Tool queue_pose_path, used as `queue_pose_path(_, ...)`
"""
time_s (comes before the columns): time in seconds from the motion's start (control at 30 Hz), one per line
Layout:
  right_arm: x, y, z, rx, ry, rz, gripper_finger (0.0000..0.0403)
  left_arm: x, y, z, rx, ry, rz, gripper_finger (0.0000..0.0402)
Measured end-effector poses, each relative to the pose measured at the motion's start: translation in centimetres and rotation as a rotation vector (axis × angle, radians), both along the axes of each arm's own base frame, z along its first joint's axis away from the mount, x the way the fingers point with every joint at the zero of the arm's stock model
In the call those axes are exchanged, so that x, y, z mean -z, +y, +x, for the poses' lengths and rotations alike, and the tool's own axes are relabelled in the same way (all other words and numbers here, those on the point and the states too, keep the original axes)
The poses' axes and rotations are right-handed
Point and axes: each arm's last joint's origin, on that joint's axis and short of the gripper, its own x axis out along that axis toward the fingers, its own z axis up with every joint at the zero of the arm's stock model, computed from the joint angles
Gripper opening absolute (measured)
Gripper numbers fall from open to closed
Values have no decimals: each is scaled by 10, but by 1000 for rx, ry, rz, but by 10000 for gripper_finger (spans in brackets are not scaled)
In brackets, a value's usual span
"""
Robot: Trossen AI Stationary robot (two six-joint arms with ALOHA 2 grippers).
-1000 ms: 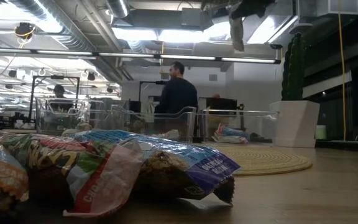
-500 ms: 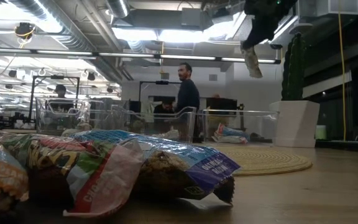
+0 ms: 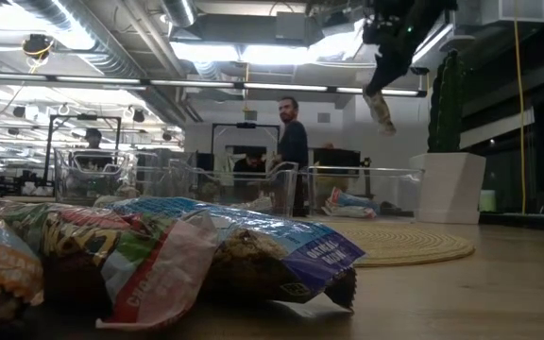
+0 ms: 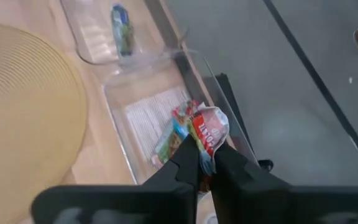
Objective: Pick and place Granola Bars by type
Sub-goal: Put the red granola bar into the right transparent bin
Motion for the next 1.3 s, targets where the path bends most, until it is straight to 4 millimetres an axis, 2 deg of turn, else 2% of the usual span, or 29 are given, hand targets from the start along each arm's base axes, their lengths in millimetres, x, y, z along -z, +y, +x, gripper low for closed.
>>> queue_pose_path(0.17, 19, -19, 5, 9, 62, 34, 42, 3, 1, 5, 3, 23, 3, 152)
queue_pose_path(0.43, 56, -49, 15, -4, 170, 97, 21, 8, 3, 12, 12, 58, 22, 148)
queue_pose_path(0.57, 71, -59, 19, -9, 209, 126, 40, 9, 3, 14, 12, 63, 22, 150)
queue_pose_path(0.67, 81, -64, 21, -13, 230, 144, 43, 8, 3, 13, 11, 62, 22, 150)
queue_pose_path(0.83, 92, -70, 26, -16, 251, 165, 21, 8, 3, 13, 11, 62, 22, 146)
queue_pose_path(0.93, 97, -72, 27, -17, 260, 176, 21, 8, 3, 13, 11, 62, 21, 146)
queue_pose_path(1.13, 112, -77, 32, -19, 288, 209, 43, 8, 3, 13, 11, 62, 22, 145)
queue_pose_path(1.3, 130, -84, 37, -24, 312, 249, 23, 8, 3, 13, 10, 61, 19, 148)
